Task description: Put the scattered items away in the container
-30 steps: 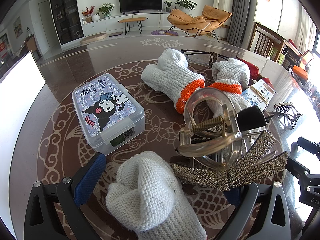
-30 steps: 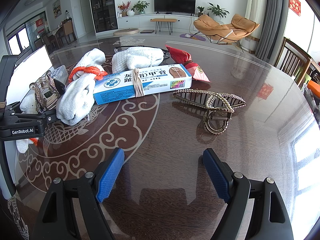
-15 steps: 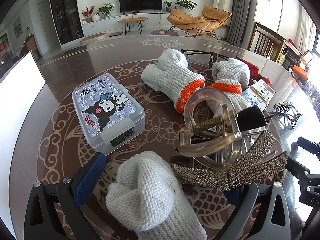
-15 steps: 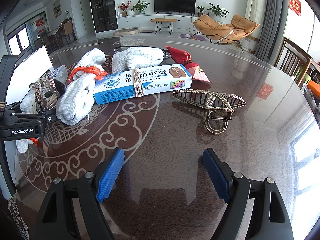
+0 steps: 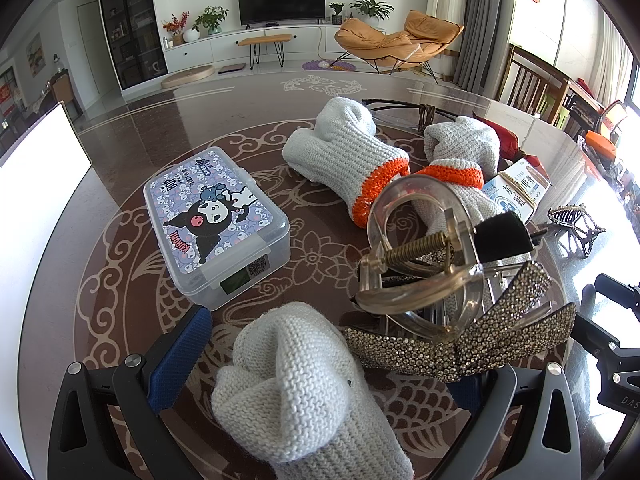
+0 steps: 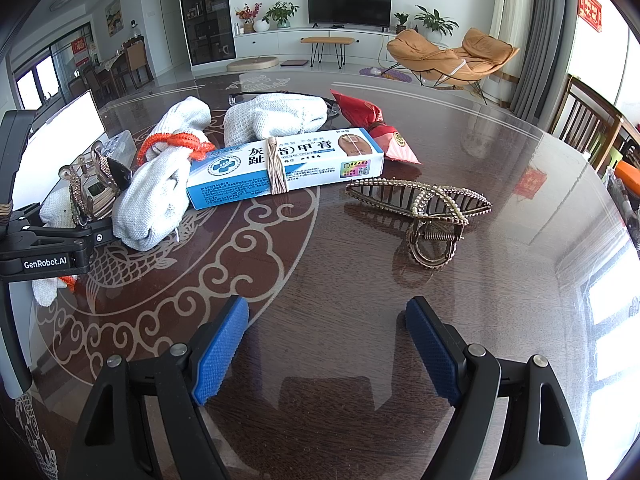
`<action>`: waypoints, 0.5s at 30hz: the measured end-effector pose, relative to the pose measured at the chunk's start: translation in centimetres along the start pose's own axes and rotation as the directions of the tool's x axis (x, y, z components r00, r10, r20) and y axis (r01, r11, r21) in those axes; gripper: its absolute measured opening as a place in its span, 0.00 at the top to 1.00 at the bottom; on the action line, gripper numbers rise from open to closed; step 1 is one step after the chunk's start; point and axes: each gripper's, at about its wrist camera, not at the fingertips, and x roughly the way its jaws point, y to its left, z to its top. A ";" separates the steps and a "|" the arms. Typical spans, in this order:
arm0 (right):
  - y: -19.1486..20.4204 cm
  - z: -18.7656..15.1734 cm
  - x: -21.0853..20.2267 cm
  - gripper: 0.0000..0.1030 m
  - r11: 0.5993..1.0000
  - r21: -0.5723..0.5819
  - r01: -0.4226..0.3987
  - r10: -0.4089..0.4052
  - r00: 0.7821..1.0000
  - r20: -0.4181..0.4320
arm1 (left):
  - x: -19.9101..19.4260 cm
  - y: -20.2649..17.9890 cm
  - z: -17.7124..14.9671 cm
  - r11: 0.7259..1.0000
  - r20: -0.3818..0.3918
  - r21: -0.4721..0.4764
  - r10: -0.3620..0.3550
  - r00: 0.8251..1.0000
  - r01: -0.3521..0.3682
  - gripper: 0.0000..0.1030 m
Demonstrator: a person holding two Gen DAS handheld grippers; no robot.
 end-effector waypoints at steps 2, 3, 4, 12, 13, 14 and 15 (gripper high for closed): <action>0.0 0.0 0.0 0.20 1.000 0.000 0.000 0.000 1.000 0.000 | 0.0 0.0 0.0 1.000 0.000 0.000 0.000 1.000 0.000 0.00; 0.0 0.0 0.0 0.20 1.000 0.000 0.000 0.000 1.000 0.000 | 0.0 0.0 0.0 1.000 0.000 0.000 0.000 1.000 0.000 0.00; 0.0 0.0 0.0 0.20 1.000 0.000 0.000 0.000 1.000 0.000 | 0.0 0.0 0.0 1.000 0.000 0.000 0.000 1.000 0.000 0.00; 0.0 0.0 0.0 0.20 1.000 0.000 0.000 0.000 1.000 0.000 | 0.0 0.0 0.0 1.000 0.000 0.000 0.000 1.000 0.000 0.00; 0.0 0.0 0.0 0.20 1.000 0.000 0.000 0.000 1.000 0.000 | 0.0 0.0 0.0 1.000 0.000 0.000 0.000 1.000 0.000 0.00; 0.0 0.0 0.1 0.20 1.000 0.000 0.000 0.000 1.000 0.000 | 0.0 0.0 0.0 1.000 0.000 0.000 0.000 1.000 0.000 0.00; 0.0 0.0 0.0 0.20 1.000 0.000 0.000 0.000 1.000 0.000 | 0.0 0.0 0.0 1.000 0.000 0.000 0.000 1.000 0.000 0.00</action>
